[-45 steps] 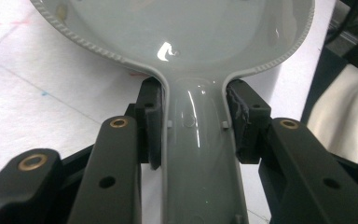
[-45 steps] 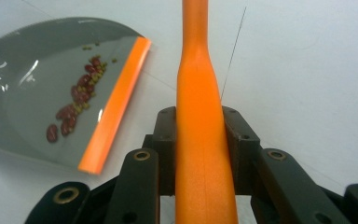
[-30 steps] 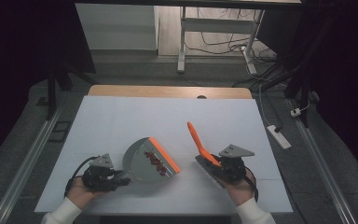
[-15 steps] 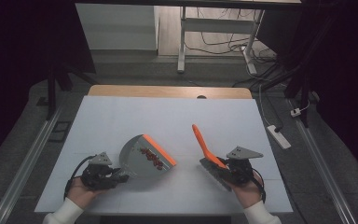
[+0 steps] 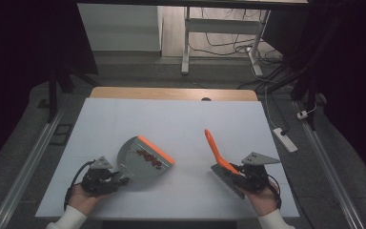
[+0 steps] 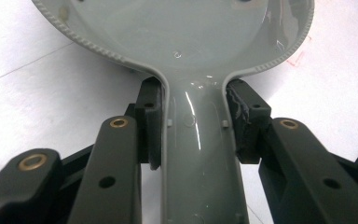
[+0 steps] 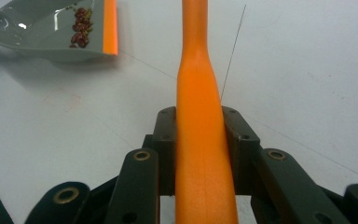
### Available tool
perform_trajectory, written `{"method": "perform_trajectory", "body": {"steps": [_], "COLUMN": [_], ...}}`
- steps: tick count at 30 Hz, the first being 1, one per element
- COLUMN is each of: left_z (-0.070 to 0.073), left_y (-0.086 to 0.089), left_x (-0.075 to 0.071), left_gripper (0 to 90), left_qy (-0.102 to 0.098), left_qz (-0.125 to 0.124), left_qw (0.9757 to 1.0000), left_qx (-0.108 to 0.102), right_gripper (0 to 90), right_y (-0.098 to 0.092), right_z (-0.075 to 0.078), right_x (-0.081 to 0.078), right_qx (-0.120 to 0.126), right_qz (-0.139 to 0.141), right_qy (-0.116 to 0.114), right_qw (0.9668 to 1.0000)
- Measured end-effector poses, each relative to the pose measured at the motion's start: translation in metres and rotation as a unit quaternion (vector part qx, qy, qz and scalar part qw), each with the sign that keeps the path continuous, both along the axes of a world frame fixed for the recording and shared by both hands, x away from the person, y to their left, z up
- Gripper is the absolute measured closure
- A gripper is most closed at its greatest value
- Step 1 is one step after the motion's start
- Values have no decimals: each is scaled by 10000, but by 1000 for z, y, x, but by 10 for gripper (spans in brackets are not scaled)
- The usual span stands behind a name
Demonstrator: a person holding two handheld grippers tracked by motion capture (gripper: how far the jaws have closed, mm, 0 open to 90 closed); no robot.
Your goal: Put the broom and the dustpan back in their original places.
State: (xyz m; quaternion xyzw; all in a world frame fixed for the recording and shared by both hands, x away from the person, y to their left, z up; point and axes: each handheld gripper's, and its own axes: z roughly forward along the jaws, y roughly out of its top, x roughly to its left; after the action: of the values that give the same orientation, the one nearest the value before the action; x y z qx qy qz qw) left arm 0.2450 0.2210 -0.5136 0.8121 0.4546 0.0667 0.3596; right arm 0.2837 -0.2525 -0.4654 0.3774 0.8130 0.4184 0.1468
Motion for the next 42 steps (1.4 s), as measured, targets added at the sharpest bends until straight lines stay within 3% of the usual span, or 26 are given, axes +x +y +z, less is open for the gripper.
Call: {"method": "perform_trajectory", "body": {"steps": [6, 11, 15, 19, 24, 36, 42], "left_z": [-3, -4, -5, -8, -11, -15, -19], "left_y": [13, 21, 25, 23, 20, 26, 27], "left_x": [-4, -9, -9, -7, -4, 0, 2], "left_gripper": [613, 613, 613, 613, 612, 612, 612], "left_qy": [61, 27, 6, 28, 25, -2, 96], "left_qz": [421, 814, 1095, 1415, 1699, 2148, 2173], "left_qw": [9990, 9965, 9937, 9895, 9852, 9762, 9756], "left_qx": [-127, -185, -217, -290, -225, -304, -303], "right_gripper": [704, 704, 704, 704, 703, 703, 703], "right_y": [-3, -5, -4, -4, -5, -9, -7], "right_z": [0, -2, -2, -3, -4, -7, -13], "right_x": [-1, 0, -1, -1, 0, 3, 6], "right_qx": [-9, 120, 141, 129, 166, 151, 82], "right_qz": [-14, 0, 35, 39, 80, 16, 15], "right_qy": [38, 155, 166, 231, 345, 458, 594], "right_qw": [10000, 9998, 9998, 9996, 9992, 9988, 9982]}}
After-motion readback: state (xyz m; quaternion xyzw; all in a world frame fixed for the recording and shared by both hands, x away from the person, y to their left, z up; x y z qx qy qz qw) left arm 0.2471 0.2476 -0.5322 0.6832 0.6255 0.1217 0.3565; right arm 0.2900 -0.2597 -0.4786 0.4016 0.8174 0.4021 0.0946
